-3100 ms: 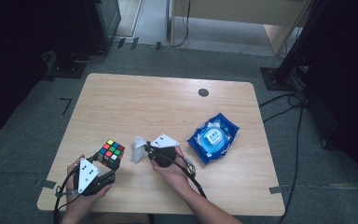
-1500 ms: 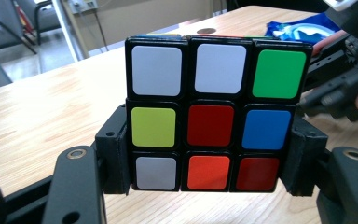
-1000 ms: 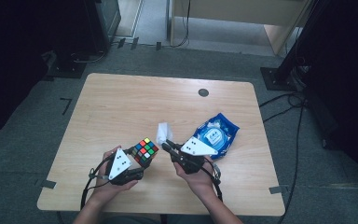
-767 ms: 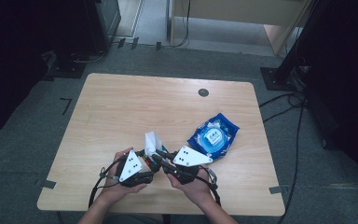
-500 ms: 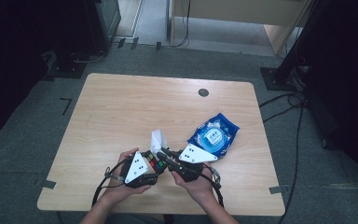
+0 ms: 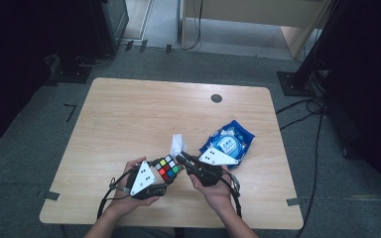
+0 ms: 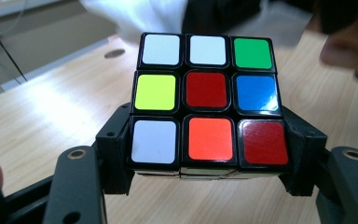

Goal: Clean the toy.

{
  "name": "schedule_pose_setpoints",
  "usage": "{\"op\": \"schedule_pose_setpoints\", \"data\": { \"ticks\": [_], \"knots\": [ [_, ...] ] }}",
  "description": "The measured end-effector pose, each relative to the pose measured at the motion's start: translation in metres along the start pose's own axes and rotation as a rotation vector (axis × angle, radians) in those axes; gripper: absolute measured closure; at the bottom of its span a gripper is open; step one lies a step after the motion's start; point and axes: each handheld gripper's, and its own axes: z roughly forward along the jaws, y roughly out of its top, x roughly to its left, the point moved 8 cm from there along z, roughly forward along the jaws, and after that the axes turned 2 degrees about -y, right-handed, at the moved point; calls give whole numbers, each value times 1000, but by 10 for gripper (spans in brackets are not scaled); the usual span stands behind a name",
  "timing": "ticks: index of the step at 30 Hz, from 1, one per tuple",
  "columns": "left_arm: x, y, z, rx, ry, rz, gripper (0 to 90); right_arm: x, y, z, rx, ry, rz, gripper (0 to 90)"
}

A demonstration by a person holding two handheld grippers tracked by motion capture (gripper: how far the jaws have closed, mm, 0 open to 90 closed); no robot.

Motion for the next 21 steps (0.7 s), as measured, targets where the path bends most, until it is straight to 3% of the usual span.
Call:
{"op": "schedule_pose_setpoints", "data": {
  "ticks": [3,6,11,15,18,21],
  "knots": [
    [4,2,-3,-14,2,-10,340,-12,-10,3,38,-22,27,823],
    [6,0,-4,-9,4,-15,340,-15,-11,3,36,-23,52,823],
    [3,0,-2,-14,-11,-8,340,5,8,-5,-30,66,44,823],
    [-1,2,-3,-21,-20,2,340,20,15,-7,-44,90,3,823],
    [-2,4,-5,-29,-22,9,340,17,14,-7,-49,101,29,823],
    [-5,9,-7,-50,-29,11,340,8,9,-5,-28,69,45,824]
  ]
}}
